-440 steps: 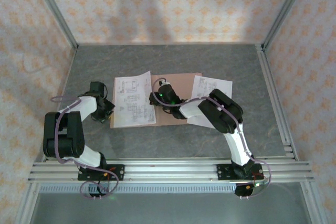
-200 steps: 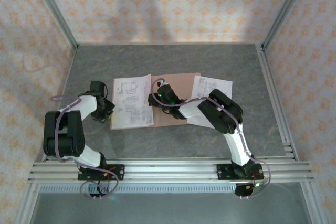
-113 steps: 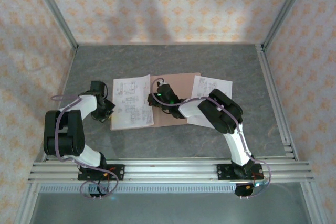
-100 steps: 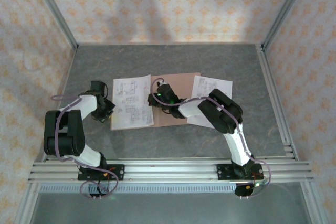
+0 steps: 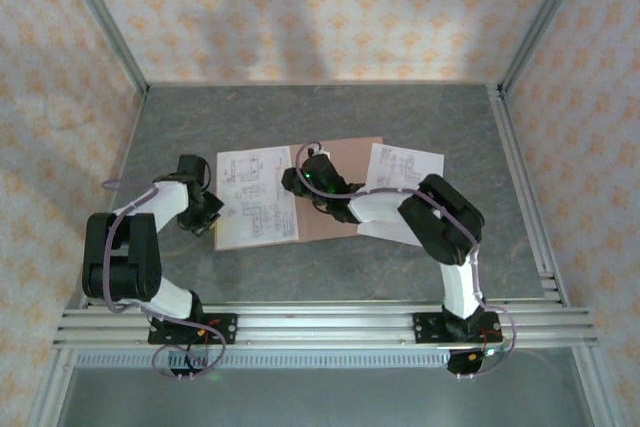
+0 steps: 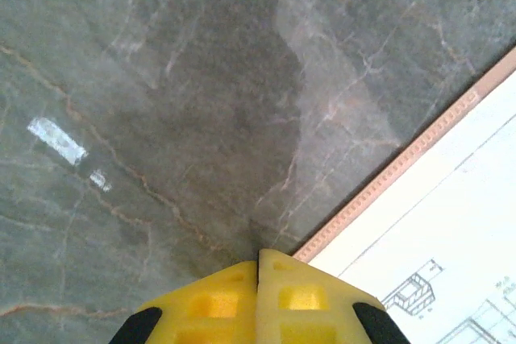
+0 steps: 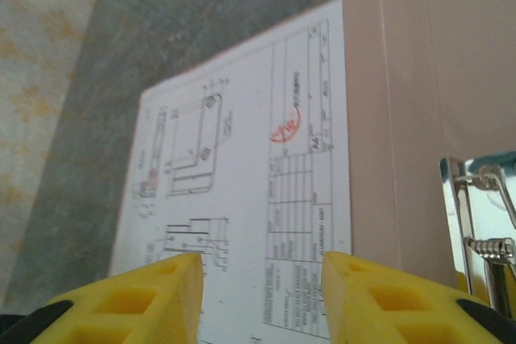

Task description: Put the files into the folder

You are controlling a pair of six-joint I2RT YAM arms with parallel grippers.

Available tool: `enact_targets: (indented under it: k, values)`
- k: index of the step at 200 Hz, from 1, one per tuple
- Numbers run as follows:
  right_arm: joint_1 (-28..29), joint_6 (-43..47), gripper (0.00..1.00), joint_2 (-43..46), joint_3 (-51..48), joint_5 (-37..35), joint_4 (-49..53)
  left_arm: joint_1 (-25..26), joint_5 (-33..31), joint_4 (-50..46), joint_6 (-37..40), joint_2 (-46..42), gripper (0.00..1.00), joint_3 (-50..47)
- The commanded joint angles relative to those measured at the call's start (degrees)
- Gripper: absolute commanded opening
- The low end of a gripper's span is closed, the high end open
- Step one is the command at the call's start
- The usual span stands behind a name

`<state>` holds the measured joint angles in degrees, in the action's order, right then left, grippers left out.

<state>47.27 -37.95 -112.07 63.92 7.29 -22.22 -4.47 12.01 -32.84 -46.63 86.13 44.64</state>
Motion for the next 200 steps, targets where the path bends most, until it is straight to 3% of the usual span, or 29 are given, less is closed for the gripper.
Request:
enact_targets:
  k: [1,32,50,74,114,156,173,200]
  values:
    - [0.3,-1.7,0.44,3.8,-1.1,-3.9,3.4,0.5,-1.6,-4.7,0.7,-3.0,0.0,2.6]
    - [-0.6,-1.8,0.42,8.7,-1.2,-7.9,10.9,5.2,-0.1,-7.0,1.3,-6.3,0.0,8.1]
    - [-2.3,-2.5,0.39,11.0,-1.6,-6.9,15.9,12.5,2.2,-6.5,0.7,-4.4,0.0,12.7]
    - [-4.8,-1.4,0.34,12.9,-1.3,-3.4,24.4,19.8,7.8,-1.9,-1.2,4.1,0.0,18.5]
    - [-6.6,2.4,0.29,14.2,-1.5,3.1,29.3,24.6,11.2,0.1,0.0,21.0,0.0,36.4]
    - [-6.7,0.5,0.29,11.9,-0.1,5.4,30.5,28.5,0.2,-17.1,7.4,36.7,0.09,56.3]
    - [-6.8,-0.9,0.29,11.3,0.2,6.7,30.1,28.6,-3.0,-18.2,7.0,37.6,0.1,55.5]
    - [-6.8,-2.6,0.29,10.5,-0.1,8.8,28.0,28.7,-1.5,-14.6,5.8,38.3,0.11,53.5]
